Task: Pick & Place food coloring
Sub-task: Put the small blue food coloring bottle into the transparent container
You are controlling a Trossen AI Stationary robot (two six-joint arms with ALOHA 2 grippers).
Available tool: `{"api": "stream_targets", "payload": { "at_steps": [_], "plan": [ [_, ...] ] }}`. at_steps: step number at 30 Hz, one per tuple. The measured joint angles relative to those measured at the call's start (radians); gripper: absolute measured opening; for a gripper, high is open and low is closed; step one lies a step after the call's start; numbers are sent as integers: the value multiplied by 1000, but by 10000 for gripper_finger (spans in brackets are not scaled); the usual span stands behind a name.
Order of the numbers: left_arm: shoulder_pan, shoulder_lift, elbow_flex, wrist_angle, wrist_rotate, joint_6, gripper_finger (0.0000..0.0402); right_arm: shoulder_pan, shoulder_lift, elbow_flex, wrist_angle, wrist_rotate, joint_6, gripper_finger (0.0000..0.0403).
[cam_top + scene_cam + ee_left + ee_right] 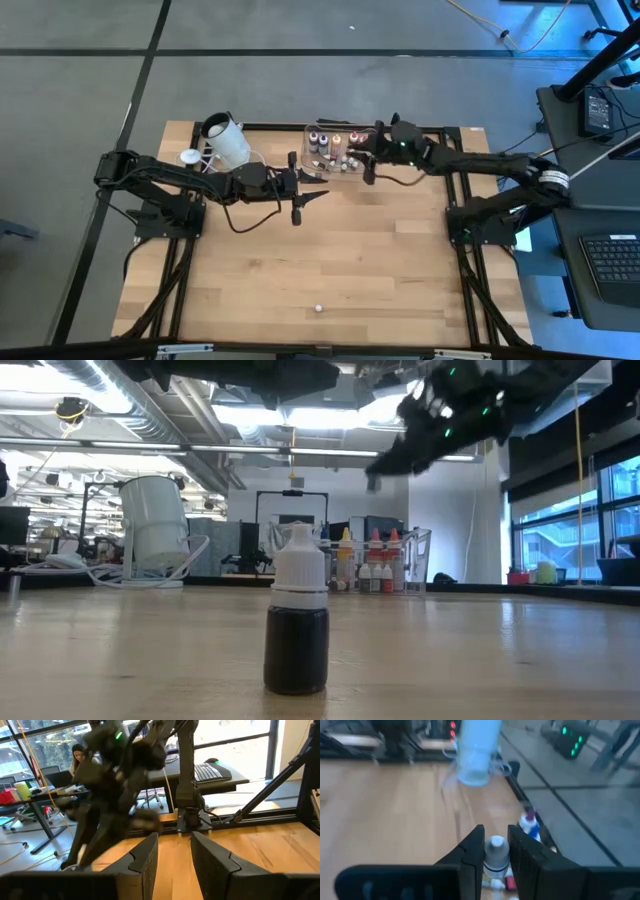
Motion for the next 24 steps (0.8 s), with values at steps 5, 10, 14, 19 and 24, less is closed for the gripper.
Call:
{"api": "stream_targets", "payload": {
  "at_steps": [5, 10, 14, 19, 24],
  "plan": [
    [0, 0, 0, -5, -7, 0, 115, -45, 151, -1, 92, -10, -2, 76],
    [0, 0, 0, -5, -11, 0, 116, -64, 261, -1, 168, -11, 0, 76],
    [0, 0, 0, -10, -26, 0, 114, -69, 326, 15, 181, -11, 11, 76],
    [1, 0, 0, -13, -25, 0, 115, -69, 397, 50, 184, -13, 21, 76],
    [1, 0, 0, -14, -25, 0, 113, -69, 450, 75, 184, -13, 21, 76]
  ]
}}
